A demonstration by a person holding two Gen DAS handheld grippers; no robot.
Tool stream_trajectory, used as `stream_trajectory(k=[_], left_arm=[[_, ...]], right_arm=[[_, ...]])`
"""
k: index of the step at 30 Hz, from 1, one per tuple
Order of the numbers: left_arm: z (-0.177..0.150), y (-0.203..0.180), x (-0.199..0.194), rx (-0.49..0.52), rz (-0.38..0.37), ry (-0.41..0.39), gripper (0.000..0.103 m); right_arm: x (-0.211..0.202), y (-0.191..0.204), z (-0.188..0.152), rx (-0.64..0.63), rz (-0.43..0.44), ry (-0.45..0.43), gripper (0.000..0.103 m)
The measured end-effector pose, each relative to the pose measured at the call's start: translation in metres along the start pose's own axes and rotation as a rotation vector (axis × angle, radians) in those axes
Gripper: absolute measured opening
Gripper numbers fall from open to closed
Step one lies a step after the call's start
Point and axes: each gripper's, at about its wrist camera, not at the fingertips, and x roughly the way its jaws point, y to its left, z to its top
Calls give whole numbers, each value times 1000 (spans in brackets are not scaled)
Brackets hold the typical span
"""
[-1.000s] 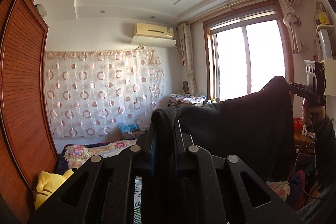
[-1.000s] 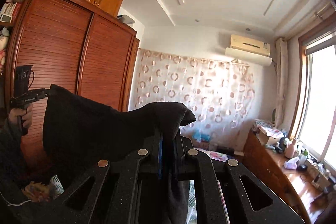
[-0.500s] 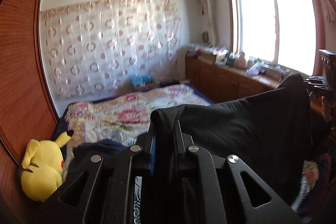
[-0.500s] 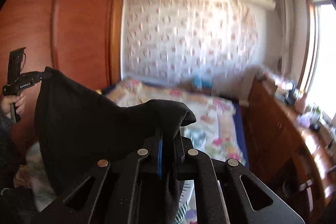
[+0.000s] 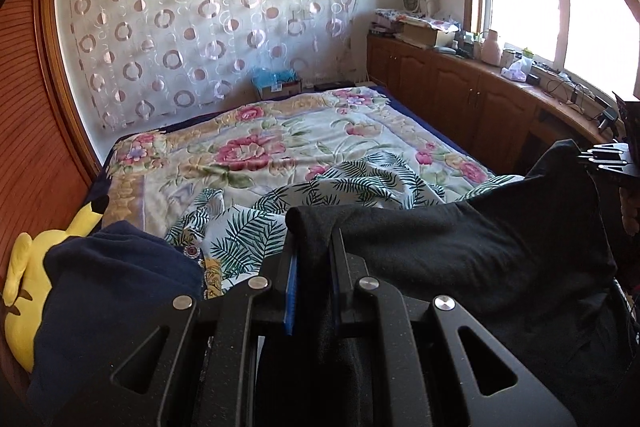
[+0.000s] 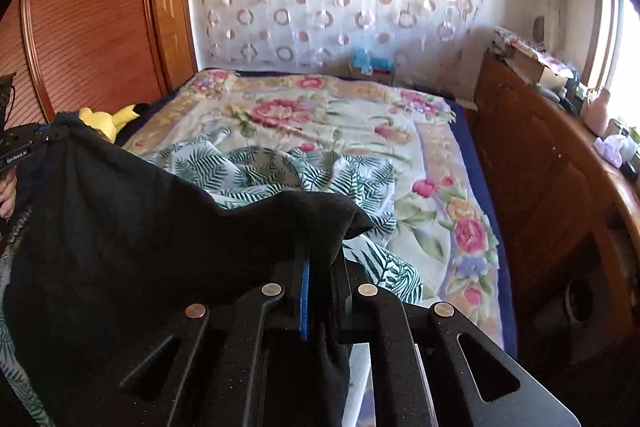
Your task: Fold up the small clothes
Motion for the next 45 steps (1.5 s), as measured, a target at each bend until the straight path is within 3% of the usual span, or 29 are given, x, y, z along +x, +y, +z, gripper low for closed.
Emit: stream_trajectory(k=[9,25,29,32,34,36,41,45], left_arm=[[-14,2,29,-27,30,45,15],[-17,4,40,-19,31,61,15],[-18,2,36,-4,54,50,34],[-20,-1,25,-9,16,43,45],[-25,-6,16,0,-14,48,56],[-30,-13,6,10,-27,44,81],[-54,-17,-11,-22,-63,52,84],[-74,-14,-16,-65,-99,74,84]], right_arm=[[43,-5,-15,46,-5,45,8],[73,-4,-18,64,-28,104,8],[73,-5,-18,68,-40,111,14],[73,-5,-18,76,-69,123,26],[67,-4,-17,73,-68,120,27],[57,-4,-17,78,-68,108,30],[25,1,-28,103,-77,55,48],[-4,12,-48,103,-109,38,49]])
